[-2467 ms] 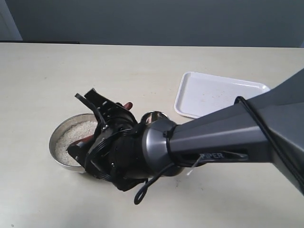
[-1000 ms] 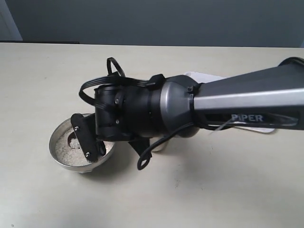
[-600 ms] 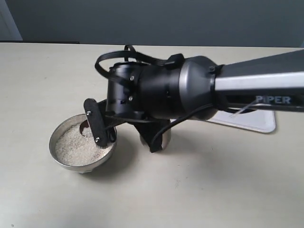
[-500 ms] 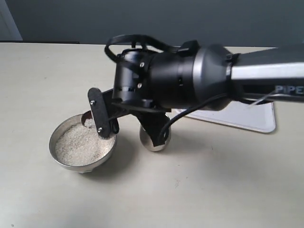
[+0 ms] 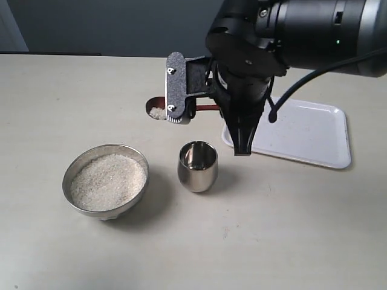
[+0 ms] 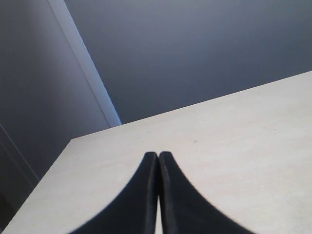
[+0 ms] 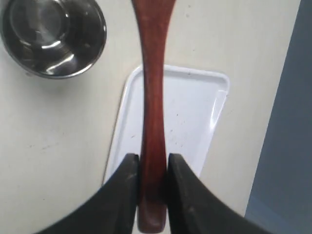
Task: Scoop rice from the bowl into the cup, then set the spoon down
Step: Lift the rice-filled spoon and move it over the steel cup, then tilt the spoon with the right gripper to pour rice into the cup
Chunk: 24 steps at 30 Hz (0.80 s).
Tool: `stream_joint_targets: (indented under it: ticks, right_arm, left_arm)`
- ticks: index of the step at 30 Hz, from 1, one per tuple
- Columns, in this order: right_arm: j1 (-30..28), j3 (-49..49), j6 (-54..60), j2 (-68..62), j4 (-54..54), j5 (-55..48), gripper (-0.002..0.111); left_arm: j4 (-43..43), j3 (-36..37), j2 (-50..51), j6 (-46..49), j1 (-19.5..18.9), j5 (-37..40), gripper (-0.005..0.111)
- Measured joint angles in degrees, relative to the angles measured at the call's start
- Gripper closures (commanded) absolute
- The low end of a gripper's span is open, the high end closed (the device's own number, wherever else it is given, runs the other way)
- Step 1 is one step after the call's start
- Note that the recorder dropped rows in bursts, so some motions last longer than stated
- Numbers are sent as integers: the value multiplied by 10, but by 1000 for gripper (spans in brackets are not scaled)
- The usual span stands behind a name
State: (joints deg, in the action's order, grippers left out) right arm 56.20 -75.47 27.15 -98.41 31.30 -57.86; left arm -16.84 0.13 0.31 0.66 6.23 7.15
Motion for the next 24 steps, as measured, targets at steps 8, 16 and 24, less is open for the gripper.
stream_joint_targets:
  ticks: [8,16,24]
  right_arm:
    - [-16,61,2,5,-4,-27,109]
    - [-16,111,-9,5,22,-30,109]
    - [-16,113,-56,5,71,-10,109]
  left_arm:
    - [0,0,0,0,0,0,106]
    - [0,0,0,0,0,0,106]
    - [0,0,0,0,0,0,106]
